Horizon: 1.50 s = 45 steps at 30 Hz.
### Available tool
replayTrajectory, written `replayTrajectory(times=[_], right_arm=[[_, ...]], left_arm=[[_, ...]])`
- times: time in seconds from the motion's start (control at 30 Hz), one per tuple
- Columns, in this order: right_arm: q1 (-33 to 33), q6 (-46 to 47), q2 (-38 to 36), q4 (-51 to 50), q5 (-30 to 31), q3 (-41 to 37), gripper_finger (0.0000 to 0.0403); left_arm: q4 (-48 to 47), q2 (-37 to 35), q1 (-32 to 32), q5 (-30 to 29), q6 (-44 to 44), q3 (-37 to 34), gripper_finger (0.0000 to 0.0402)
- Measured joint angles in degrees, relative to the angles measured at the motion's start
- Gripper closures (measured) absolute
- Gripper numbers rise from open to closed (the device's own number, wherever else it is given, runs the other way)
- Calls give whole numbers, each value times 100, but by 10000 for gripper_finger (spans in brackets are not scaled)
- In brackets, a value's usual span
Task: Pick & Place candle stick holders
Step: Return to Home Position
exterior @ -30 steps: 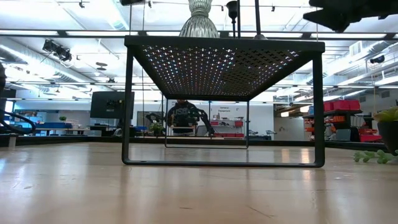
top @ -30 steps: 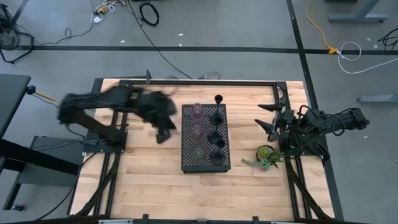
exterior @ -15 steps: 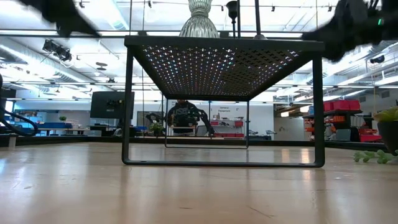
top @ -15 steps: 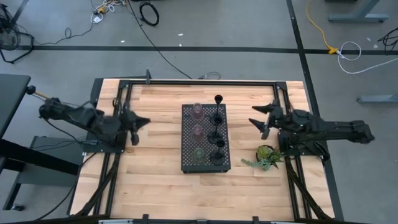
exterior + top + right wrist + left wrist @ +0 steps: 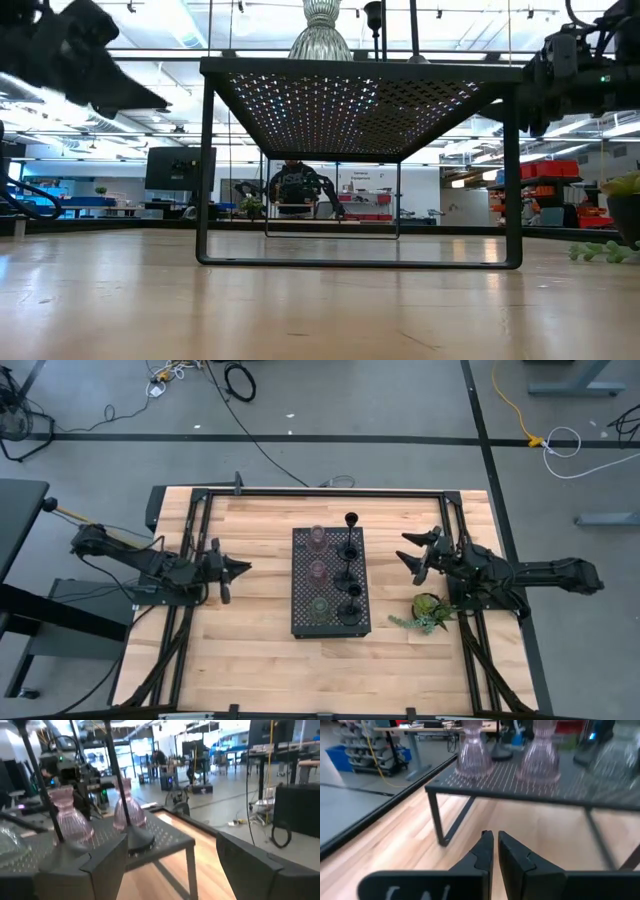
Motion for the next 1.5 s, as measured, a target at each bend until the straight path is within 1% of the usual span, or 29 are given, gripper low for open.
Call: replayTrajectory(times=[0.13,0.33,0.5,1.17,1.33,1.5], right_arm=[[2,-26,27,-246,-14,1,104],[4,-5,26,-305,-20,1,104],[4,2,26,-296,-17,1,104],[3,-26,23,-307,-17,1,104],[2,-27,-98,-311,-17,1,104],[4,-27,-636,-314,-17,1,104]], left_arm=[[227,3,0,-191,416,-343,374],[270,8,0,-218,149,-691,374],[298,47,2,-127,-24,-700,374],[296,44,4,-73,5,-711,374],[291,-355,11,-74,5,-713,374],[286,-927,77,-66,7,-716,374]])
